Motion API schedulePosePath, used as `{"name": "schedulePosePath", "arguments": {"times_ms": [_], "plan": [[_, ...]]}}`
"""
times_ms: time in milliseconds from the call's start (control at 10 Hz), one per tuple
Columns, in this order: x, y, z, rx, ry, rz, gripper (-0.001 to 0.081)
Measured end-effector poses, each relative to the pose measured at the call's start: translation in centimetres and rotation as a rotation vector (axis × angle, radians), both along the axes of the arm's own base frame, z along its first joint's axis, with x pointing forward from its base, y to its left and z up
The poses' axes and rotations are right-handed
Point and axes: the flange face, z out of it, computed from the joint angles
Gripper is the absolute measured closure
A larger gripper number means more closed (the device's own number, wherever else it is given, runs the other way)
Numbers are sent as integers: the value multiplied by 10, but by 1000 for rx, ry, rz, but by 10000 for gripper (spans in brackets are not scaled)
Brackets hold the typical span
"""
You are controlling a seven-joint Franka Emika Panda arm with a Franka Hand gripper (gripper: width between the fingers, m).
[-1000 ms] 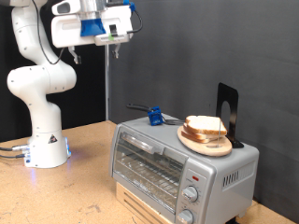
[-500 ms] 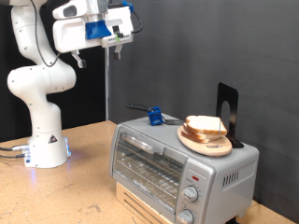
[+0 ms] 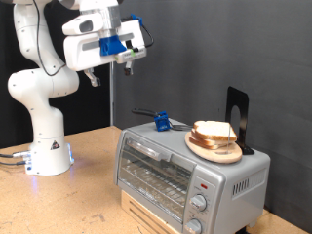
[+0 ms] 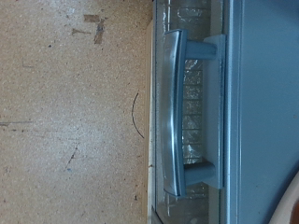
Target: Make a piece of toast with the oven
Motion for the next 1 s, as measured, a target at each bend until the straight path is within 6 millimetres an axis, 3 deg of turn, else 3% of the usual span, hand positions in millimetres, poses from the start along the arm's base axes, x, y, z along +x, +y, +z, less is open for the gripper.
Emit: {"name": "schedulePosePath", "arguments": {"times_ms": [500,700,1000], "plan": [[3,22,-49,-36,3,-1,-3],[2,32,-57,-51,18,-94,-3],[3,25,-56,-6,-5,55,-3]]}}
